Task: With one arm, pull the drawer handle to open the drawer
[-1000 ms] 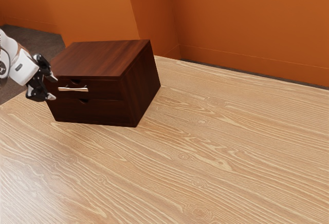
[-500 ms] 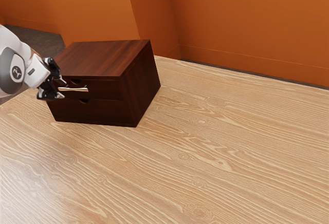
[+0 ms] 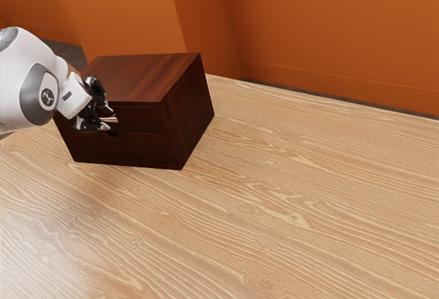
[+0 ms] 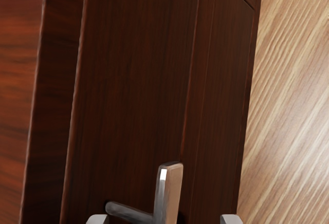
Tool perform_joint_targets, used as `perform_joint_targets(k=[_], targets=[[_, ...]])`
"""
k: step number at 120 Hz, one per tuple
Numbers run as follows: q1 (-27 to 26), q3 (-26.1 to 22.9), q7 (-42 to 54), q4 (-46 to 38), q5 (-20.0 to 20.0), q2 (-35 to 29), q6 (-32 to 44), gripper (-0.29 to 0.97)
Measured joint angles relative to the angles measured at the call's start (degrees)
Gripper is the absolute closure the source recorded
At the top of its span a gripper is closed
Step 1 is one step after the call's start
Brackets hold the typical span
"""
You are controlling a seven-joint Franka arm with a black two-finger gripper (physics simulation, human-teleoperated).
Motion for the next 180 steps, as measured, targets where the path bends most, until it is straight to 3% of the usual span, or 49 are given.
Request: perform_joint_targets(k=[143,180], targets=[[1.0,0.8,-0.1,1.5,-0.3,2.0,0.0,0.46],[1.2,0.9,-0.3,1.7,-0.5,2.1,0.0,0.58]])
